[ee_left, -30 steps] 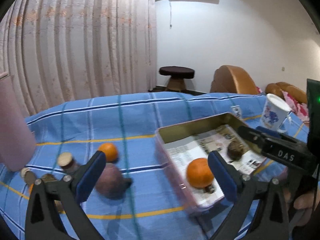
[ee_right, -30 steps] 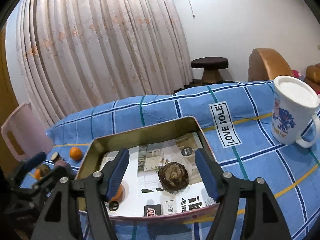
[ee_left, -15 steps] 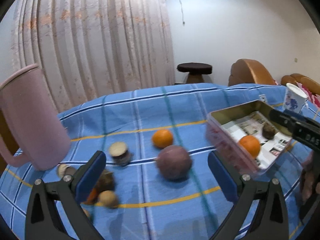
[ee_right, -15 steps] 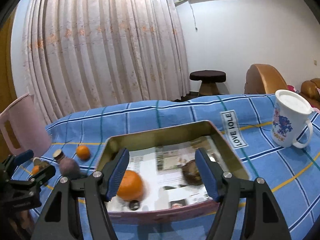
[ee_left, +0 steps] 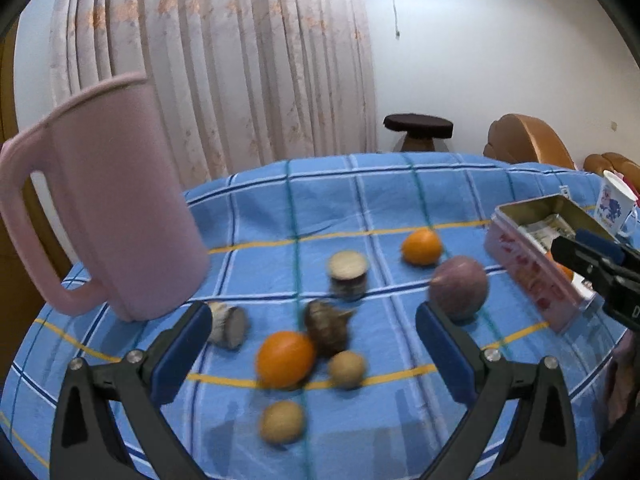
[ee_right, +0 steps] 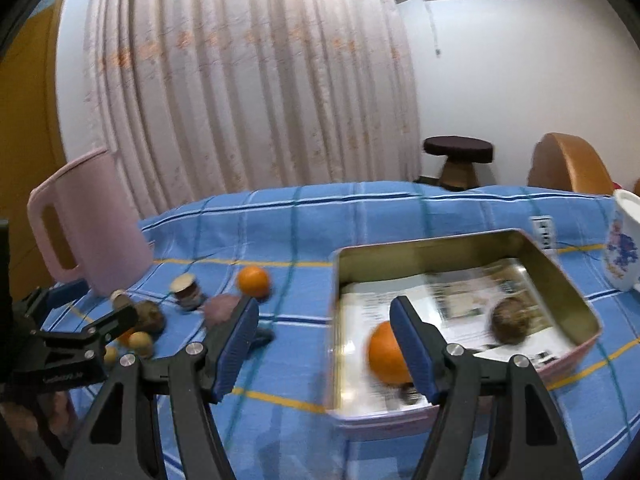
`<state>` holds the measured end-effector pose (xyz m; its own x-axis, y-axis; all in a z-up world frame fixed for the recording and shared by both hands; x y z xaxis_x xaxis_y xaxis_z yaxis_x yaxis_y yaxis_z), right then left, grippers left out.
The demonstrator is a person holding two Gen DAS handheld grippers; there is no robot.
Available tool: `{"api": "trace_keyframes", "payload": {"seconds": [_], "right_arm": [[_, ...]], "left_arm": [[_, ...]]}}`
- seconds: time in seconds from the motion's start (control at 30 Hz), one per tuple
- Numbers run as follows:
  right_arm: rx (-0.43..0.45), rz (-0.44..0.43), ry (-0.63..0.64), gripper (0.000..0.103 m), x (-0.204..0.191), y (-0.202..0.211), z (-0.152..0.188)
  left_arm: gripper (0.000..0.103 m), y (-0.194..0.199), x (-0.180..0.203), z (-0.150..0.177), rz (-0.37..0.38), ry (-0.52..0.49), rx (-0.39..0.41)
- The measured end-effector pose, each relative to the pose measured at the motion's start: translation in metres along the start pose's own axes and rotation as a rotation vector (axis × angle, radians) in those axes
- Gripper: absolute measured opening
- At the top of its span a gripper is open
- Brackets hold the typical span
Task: Organize fruits
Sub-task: 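Move both tools back over the loose fruits on the table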
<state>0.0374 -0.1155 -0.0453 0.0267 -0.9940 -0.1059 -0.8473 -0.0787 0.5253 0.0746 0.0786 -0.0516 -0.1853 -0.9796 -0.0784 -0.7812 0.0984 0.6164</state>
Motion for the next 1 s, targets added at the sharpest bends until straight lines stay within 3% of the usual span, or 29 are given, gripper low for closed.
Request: {"api": "trace_keyframes", "payload": {"seconds": [0.2,0.3,0.33,0.43,0.73,0.9,1.0], "right_arm": [[-0.043,-0.089,0.073,0.069,-0.05,-0.01,0.008],[-0.073,-0.153,0.115,0.069,-0.078,-0.016,0.014],[-0.095,-0.168,0.134,0.068,-0.087,-0.02,0.017],[-0.179,-0.224,0.168,0.048,-0.11,-0.037,0.027],[-0.326,-0.334,0.221,0.046,-0.16,-0.074,0.043],[-0.402,-0.367,0.233,0.039,-0.176,-0.092,0.053],[-0.402,-0.342,0.256,0.027,-0.175,-0.094,0.054]], "left_arm": [[0.103,0.001,-0.048,0.007,0.051,0.061,-0.054],[0.103,0.001,-0.059,0.016,0.057,0.012,-0.096],[0.103,0.001,-0.059,0.019,0.057,-0.018,-0.108],[0.103,0.005,-0.06,0.029,0.05,-0.123,-0.121],[0.103,0.012,-0.074,0.034,0.077,-0.154,-0.117],[0.103,0.01,-0.06,0.04,0.087,-0.223,-0.124],[0.103,0.009,-0.053,0.043,0.11,-0.244,-0.131]]}}
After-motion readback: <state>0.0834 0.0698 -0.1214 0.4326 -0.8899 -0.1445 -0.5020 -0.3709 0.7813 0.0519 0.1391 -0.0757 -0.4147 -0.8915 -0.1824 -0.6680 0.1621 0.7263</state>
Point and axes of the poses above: each gripper's, at about its wrist camera, not at the fingertips, and y roughly against the way its jaws point, x to its right, z to its underside, the point moved 8 cm from there along -y, roughly the way its jaws point, and after that the axes turned 2 degrees about -x, right-handed, at the moved point
